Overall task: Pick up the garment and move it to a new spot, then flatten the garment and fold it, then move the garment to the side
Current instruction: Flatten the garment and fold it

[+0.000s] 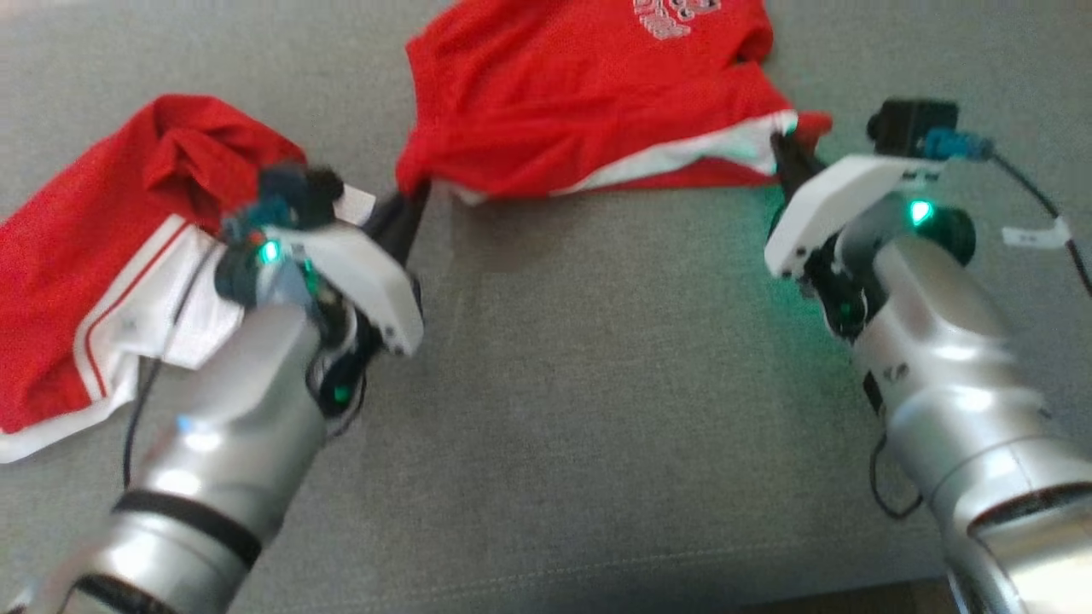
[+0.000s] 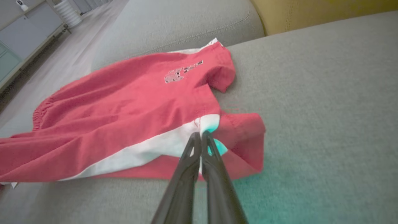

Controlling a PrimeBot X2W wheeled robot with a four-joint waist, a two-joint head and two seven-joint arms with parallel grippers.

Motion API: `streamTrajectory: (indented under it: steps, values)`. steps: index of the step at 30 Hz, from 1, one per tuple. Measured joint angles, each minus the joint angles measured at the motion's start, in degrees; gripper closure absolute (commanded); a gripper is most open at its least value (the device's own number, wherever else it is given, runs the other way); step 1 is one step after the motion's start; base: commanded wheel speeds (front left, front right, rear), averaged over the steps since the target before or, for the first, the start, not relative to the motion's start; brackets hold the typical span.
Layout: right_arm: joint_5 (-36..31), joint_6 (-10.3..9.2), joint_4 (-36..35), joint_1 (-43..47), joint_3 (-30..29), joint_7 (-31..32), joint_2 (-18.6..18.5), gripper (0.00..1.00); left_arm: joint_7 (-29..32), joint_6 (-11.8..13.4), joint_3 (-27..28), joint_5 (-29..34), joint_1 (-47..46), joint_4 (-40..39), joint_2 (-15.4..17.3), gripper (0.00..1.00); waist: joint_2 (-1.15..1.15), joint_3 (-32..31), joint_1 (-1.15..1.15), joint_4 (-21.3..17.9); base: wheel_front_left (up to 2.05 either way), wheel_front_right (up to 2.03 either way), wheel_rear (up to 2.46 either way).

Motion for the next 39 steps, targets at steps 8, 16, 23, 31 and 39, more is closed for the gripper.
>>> streamTrajectory:
  steps: [8,16,23,31,39]
  values:
    - [1.0,0.01,-1.4,5.8,4.0,2.9,-1.6,1.0,-1.6,0.0,-4.4,-1.8,6.9,-0.9,0.8,1.0,0.0,-4.1,0.0,0.6,0.0,0.0,0.0]
    - [2.3,0.01,-4.7,11.0,5.8,3.7,-3.9,1.0,-3.1,-0.4,-4.5,-3.1,10.3,-0.8,1.4,1.0,0.0,-7.1,0.0,0.2,0.0,0.0,0.0]
    - [2.9,0.01,-6.7,11.7,5.3,6.2,-6.5,1.0,-3.6,-0.3,-4.2,-3.1,10.8,-0.8,1.3,1.0,0.0,-9.2,0.0,0.0,0.0,0.0,0.0]
    - [6.1,0.01,-12.5,19.3,5.0,10.4,-7.6,0.0,-3.5,-0.3,-6.0,-3.1,15.7,-1.8,0.5,0.36,0.0,-11.8,0.0,-0.3,0.0,0.0,0.0]
    - [7.2,0.01,-22.3,22.1,1.5,7.9,-10.2,0.0,-4.0,3.0,-3.7,-3.1,16.6,-4.6,0.8,0.0,0.0,-12.8,0.0,-0.1,0.0,0.0,0.0]
